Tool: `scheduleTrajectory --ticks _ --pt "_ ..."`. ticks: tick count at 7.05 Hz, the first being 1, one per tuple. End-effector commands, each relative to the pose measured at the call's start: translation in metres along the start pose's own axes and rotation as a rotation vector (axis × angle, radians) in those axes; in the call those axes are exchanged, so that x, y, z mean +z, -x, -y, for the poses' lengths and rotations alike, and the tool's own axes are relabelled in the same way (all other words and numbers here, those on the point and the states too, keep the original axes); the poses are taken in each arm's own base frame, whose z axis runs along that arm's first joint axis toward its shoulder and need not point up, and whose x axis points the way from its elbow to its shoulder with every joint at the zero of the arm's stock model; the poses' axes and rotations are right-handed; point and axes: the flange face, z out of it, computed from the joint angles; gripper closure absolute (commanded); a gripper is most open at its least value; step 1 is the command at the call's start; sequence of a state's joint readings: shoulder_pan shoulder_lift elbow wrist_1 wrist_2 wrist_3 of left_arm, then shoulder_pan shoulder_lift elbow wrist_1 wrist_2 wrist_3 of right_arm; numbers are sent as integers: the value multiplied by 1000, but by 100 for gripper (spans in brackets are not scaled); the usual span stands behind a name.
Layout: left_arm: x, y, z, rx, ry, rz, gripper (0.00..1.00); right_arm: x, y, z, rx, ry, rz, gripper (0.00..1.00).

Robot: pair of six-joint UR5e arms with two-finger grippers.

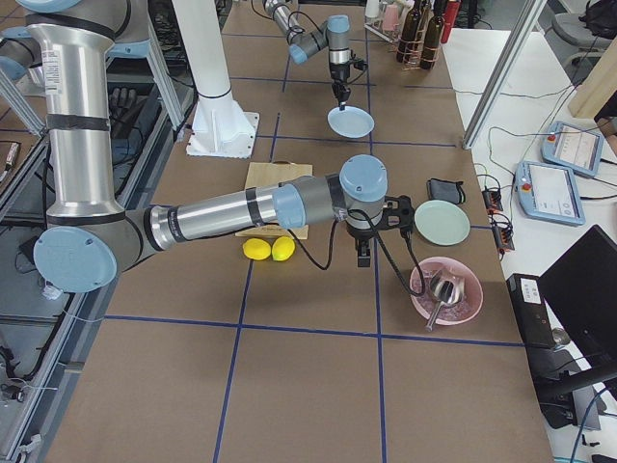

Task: Pick orange to plate
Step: 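Carry the white plate toward the table center and set it down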

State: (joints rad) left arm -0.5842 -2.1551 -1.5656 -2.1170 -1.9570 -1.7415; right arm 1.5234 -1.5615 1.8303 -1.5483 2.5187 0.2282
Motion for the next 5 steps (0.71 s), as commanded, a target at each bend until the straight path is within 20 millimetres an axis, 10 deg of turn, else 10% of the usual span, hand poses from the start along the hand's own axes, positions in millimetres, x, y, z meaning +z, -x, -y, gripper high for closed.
scheduleTrajectory --ticks 1,4,5 --pt "24 7 -18 3 -2 7 100 -2 5 0 -7 -4 1 0" --pt "28 12 -21 26 5 15 88 -1 5 -1 -8 -1 2 0" --pt "28 15 -18 57 0 21 1 -1 6 0 -8 -2 2 0"
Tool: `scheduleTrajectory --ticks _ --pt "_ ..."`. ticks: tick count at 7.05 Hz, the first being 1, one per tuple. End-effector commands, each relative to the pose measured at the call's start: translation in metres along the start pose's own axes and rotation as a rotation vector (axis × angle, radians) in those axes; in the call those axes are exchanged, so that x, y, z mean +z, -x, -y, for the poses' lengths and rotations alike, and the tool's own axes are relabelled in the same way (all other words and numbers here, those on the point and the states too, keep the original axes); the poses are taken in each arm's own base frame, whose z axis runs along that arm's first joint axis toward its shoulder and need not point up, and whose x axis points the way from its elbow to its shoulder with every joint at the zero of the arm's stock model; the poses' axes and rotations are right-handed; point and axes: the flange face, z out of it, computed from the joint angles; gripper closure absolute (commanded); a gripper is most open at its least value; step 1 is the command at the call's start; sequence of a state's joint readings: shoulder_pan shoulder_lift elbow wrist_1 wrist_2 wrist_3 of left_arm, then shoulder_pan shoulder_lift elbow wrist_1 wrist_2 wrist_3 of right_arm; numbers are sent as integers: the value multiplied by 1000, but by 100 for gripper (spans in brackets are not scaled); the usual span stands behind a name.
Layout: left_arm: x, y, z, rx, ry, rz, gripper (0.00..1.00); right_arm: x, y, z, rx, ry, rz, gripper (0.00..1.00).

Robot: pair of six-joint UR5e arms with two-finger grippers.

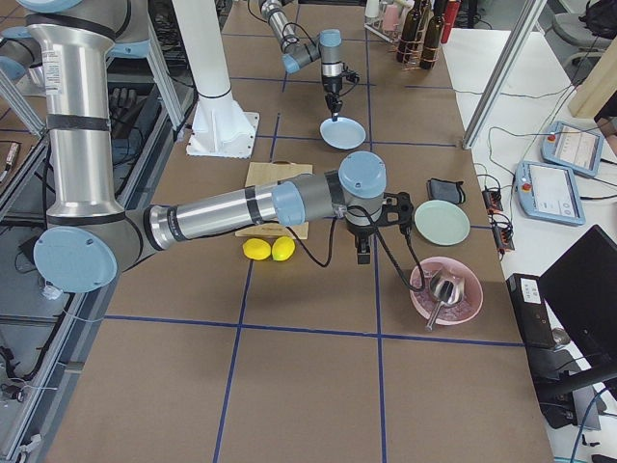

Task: Pick orange to plate
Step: 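Carry the white plate toward the table center and set it down, then open the left gripper and withdraw it while the right arm reaches toward the orange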

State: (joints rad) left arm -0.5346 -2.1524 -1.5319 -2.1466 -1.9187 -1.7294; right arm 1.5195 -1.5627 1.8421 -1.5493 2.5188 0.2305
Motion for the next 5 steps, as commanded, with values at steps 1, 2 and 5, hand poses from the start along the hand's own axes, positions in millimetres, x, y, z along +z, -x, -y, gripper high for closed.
scheduleTrajectory --ticks 1,2,5 --pt "-5 1 8 36 -16 -2 0 3 6 2 0 4 1 0" --pt "-16 1 24 26 -39 -7 0 9 15 3 -14 15 5 0" --pt "-60 -1 46 133 -83 57 0 39 64 6 3 64 9 0"
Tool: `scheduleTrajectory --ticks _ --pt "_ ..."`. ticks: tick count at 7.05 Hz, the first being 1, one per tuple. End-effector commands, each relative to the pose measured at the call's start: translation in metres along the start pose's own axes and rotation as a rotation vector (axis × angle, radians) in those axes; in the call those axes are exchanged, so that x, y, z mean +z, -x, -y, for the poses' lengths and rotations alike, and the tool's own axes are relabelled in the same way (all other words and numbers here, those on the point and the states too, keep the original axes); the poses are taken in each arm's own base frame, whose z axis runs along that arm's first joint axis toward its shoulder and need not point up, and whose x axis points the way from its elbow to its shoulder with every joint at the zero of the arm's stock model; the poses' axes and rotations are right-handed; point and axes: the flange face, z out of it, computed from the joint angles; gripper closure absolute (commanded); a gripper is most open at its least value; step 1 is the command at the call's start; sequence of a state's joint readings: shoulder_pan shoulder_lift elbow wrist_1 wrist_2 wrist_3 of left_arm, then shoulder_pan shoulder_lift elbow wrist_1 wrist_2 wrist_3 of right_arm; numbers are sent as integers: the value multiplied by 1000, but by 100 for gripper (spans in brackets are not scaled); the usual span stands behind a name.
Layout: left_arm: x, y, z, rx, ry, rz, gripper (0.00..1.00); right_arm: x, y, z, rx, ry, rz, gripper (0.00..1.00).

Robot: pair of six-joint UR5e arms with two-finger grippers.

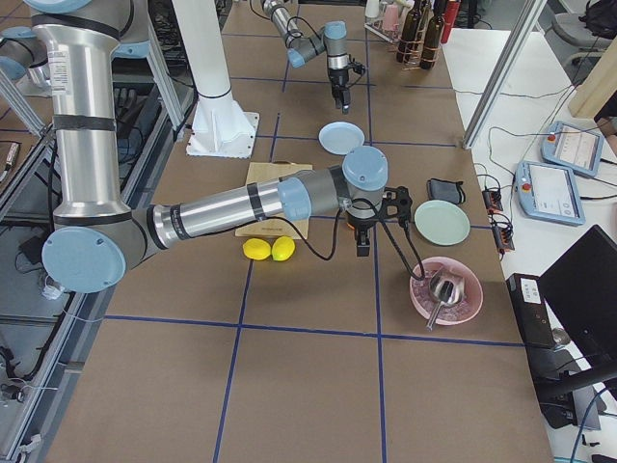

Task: Pick orange to plate
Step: 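Open the left gripper and withdraw it while the right arm reaches toward the orange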

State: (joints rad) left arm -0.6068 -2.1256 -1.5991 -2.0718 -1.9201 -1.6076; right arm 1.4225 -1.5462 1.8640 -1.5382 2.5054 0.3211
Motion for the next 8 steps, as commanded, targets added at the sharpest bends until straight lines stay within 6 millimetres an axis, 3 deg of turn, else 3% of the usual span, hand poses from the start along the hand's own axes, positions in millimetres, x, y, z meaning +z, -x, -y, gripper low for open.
scheduleTrajectory --ticks 1,3,5,6,8 --pt "-44 -4 18 123 -33 103 0 21 40 8 14 31 6 0" --pt "-91 2 51 191 -72 200 0 50 79 14 -12 39 -42 0" --pt "-147 12 78 258 -103 284 0 98 120 8 -121 13 -90 0" --pt "-176 17 95 287 -129 301 0 120 147 15 -110 25 -90 0" --pt "-211 40 113 355 -143 353 0 165 189 24 -161 16 -156 0"
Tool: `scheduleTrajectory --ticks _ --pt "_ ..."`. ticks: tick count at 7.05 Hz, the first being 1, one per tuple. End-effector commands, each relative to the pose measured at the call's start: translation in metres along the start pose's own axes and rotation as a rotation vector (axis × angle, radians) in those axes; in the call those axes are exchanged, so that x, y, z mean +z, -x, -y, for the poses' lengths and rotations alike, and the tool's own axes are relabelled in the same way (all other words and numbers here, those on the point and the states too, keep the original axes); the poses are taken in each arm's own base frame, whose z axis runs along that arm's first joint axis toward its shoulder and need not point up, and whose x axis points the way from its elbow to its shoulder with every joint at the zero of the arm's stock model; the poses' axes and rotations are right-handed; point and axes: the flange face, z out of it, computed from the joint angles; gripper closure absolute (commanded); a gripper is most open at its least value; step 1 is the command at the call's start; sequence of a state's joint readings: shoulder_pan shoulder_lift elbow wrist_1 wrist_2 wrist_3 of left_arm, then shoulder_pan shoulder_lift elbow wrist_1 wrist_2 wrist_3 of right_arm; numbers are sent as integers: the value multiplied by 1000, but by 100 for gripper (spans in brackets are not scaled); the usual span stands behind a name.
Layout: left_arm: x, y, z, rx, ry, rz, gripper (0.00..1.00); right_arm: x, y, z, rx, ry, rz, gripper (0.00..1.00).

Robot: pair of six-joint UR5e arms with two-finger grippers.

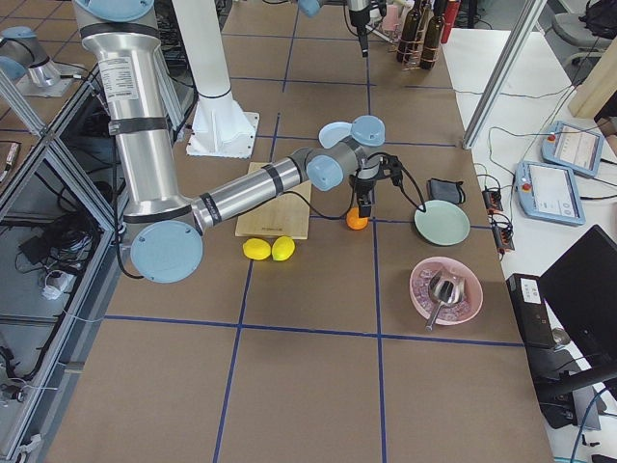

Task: Pick orange to plate
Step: 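Lower the right gripper onto the orange and close on it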

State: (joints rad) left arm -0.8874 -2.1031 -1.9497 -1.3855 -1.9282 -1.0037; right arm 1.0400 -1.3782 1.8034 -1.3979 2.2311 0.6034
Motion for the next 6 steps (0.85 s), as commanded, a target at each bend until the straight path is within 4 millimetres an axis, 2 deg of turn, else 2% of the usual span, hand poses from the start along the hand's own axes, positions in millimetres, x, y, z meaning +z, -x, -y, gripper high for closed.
scheduleTrajectory --ticks 1,3,4,6 --pt "-20 43 11 39 -21 43 0 42 38 6 -34 -2 -57 0" --pt "-18 43 10 39 -16 46 0 86 31 3 -68 5 -51 0" --pt "-18 43 10 39 -16 46 0 91 41 5 -83 -9 -67 0" --pt "-16 42 8 39 2 36 0 107 41 0 -90 4 -92 0"
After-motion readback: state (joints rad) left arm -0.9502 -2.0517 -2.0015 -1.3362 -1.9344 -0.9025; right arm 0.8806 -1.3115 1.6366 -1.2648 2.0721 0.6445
